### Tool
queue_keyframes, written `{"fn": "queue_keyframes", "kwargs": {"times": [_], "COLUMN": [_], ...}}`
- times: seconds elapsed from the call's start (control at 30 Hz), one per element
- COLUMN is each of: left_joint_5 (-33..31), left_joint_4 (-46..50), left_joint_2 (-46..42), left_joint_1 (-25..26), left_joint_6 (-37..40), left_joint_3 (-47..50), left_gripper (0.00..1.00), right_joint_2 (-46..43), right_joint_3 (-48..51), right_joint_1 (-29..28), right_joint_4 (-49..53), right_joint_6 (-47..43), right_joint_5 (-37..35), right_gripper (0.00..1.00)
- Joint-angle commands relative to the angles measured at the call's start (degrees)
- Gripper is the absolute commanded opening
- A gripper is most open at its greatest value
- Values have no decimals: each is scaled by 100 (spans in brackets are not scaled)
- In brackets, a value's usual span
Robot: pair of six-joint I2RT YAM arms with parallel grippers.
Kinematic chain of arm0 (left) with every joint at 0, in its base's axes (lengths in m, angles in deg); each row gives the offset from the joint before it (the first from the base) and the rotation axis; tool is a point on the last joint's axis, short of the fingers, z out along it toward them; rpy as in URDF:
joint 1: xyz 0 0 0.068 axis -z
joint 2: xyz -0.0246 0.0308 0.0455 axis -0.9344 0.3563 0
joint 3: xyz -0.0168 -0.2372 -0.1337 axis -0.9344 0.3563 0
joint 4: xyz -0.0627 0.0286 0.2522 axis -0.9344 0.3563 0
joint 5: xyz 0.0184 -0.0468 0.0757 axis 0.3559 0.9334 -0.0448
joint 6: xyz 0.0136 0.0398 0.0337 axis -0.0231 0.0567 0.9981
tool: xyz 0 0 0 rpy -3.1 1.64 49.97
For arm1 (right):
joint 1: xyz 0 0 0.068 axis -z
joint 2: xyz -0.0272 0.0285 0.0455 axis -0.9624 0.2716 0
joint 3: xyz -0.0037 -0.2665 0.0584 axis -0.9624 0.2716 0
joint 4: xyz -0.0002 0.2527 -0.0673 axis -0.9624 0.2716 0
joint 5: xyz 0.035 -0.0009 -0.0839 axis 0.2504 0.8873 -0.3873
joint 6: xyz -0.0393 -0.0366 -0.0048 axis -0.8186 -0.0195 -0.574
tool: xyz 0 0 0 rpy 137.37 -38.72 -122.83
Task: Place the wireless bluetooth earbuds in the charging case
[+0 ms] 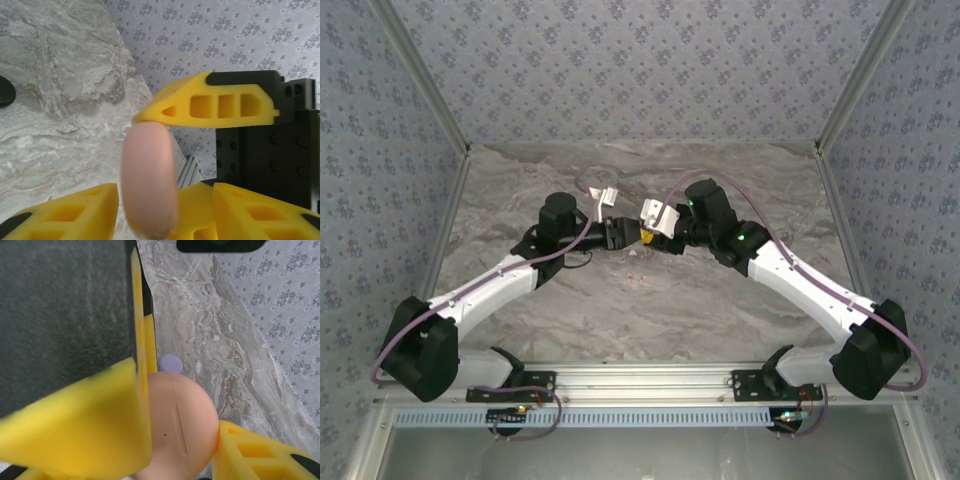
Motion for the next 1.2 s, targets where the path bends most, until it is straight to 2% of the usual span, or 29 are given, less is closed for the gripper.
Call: {"fn": "queue_keyframes", "kwargs": {"times": [0.0, 0.23, 0.37, 0.47, 0.63, 0.77, 1.0, 1.17], "left_joint_5": [188, 197, 172, 23, -529, -830, -963, -956], "left_joint_4": [-242, -238, -269, -235, -143, -459, -1553, -1840], "left_joint_2": [28, 7, -21, -87, -180, -201, -290, -333], "left_joint_1": [81, 126, 151, 188, 345, 530, 828, 982], "left_joint_6": [-4, 30, 105, 303, 1082, 1705, 2654, 3052], "left_joint_3": [-255, -261, -255, -230, -206, -50, 449, 560], "left_gripper": [46, 30, 19, 14, 9, 4, 0, 0], "right_joint_2": [-113, -104, -121, -250, -881, -1469, -2457, -2404], "right_joint_3": [44, 25, -22, 23, 392, 600, 1336, 1156], "right_joint_1": [79, 138, 149, 176, 281, 389, 726, 865], "right_joint_4": [-131, -151, -7, 22, -103, 0, -648, -246], "right_joint_6": [136, 168, 212, 420, 984, 1654, 3208, 3538], "right_joint_5": [158, 332, 366, 167, 174, 457, 605, 307], "right_gripper": [47, 48, 52, 62, 88, 97, 100, 100]}}
